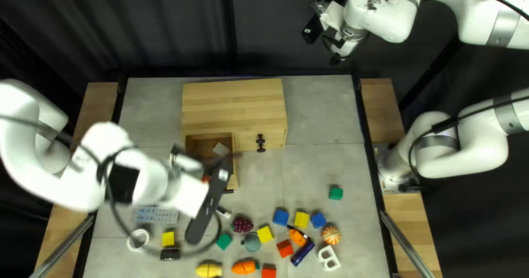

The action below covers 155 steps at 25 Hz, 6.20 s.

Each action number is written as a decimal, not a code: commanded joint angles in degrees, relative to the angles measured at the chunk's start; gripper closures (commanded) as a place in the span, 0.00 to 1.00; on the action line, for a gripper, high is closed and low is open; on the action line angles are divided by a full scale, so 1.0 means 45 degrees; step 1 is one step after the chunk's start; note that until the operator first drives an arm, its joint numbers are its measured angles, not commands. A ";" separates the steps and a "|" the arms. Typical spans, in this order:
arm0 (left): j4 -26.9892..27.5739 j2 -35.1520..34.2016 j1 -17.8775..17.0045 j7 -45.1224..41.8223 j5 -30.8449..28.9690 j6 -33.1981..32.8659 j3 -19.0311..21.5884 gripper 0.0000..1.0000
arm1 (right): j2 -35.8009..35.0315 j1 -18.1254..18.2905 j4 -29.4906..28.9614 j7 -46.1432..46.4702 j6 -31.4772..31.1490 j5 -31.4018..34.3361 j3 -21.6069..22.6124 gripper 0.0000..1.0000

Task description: Open drawers and place objects into drawer and close

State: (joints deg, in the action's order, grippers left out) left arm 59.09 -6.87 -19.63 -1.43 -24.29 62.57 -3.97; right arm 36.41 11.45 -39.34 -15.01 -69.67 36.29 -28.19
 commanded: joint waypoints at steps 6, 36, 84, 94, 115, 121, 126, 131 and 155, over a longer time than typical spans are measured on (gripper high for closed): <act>-0.0916 0.0146 0.0552 -0.0150 -0.0007 -0.0828 -0.0605 0.00 | 0.0000 0.0000 0.0000 0.0000 0.0000 0.0000 0.0000 0.00; 0.0424 0.2577 -0.1955 -0.1821 0.3718 -0.1115 0.1757 0.00 | 0.0000 0.0000 0.0000 0.0000 0.0000 0.0000 0.0000 0.00; 0.1307 0.7441 -0.3098 -0.5764 0.4670 -0.5867 0.1371 1.00 | 0.0000 0.0000 0.0000 0.0000 0.0000 0.0000 0.0000 0.00; 0.0695 0.5528 -0.3391 -0.6473 0.4058 -0.3974 0.1021 1.00 | 0.0000 0.0000 0.0000 0.0000 0.0000 0.0000 0.0000 0.00; 0.0372 0.0957 -0.0647 -0.4102 0.1612 0.0975 -0.1952 0.73 | 0.0000 0.0000 0.0000 0.0000 0.0000 0.0000 0.0000 0.00; -0.0222 0.0793 -0.0727 -0.4736 0.1659 0.0310 -0.1854 0.00 | 0.0000 0.0000 0.0000 0.0000 0.0000 0.0000 0.0000 0.00; 0.0301 0.0905 -0.1341 -0.5342 0.1959 0.0812 -0.1196 0.00 | 0.0000 0.0000 0.0000 0.0000 0.0000 0.0000 0.0000 0.00; 0.1257 0.2426 -0.2380 -0.5786 0.2428 0.0222 -0.0180 0.00 | 0.0000 0.0000 0.0000 0.0000 0.0000 0.0000 0.0000 0.00; 0.2053 0.6889 -0.1910 0.2570 0.4156 -0.5400 0.2877 0.00 | 0.0000 0.0000 0.0000 0.0000 0.0000 0.0000 0.0000 0.00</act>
State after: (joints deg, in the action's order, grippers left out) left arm 67.30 22.11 -29.88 7.22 -7.32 39.34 8.02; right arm 36.41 11.45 -39.34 -15.01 -69.67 36.29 -28.19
